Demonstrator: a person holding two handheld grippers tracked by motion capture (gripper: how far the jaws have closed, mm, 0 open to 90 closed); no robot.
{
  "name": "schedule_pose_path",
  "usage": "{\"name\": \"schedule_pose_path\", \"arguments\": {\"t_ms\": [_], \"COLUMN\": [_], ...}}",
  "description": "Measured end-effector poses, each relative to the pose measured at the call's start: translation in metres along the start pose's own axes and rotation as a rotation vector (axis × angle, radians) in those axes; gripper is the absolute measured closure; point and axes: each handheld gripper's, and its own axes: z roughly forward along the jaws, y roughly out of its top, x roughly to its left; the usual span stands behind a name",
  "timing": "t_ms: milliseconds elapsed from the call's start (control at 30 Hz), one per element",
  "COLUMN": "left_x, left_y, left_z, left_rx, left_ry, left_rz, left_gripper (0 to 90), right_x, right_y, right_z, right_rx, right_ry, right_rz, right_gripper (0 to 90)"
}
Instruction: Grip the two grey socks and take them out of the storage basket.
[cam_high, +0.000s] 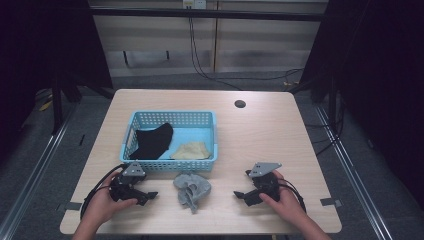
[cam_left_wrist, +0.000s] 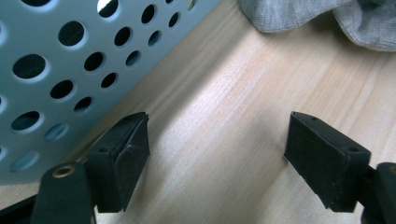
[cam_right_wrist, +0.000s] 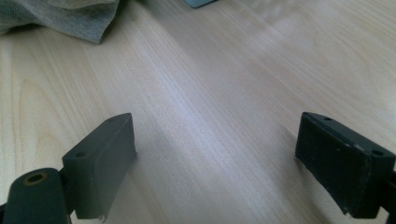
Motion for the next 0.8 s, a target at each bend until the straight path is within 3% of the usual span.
{"name": "schedule_pose_path", "arguments": {"t_ms": [167, 800], "left_x": [0.0, 0.0], "left_y": [-0.002, -0.011], "left_z": [0.0, 0.004], "left_rx": [-0.008, -0.094], "left_ry": [0.015, 0.016], "left_rz": [0.017, 0.016], "left_gripper": [19.5, 14.5], "right_x": [0.0, 0.0], "right_y": [0.0, 0.0], "right_z": [0.0, 0.0], "right_rx": [0.0, 0.0], "right_ry": [0.0, 0.0], "right_rz": [0.0, 0.0], "right_gripper": [11.6, 11.6]}}
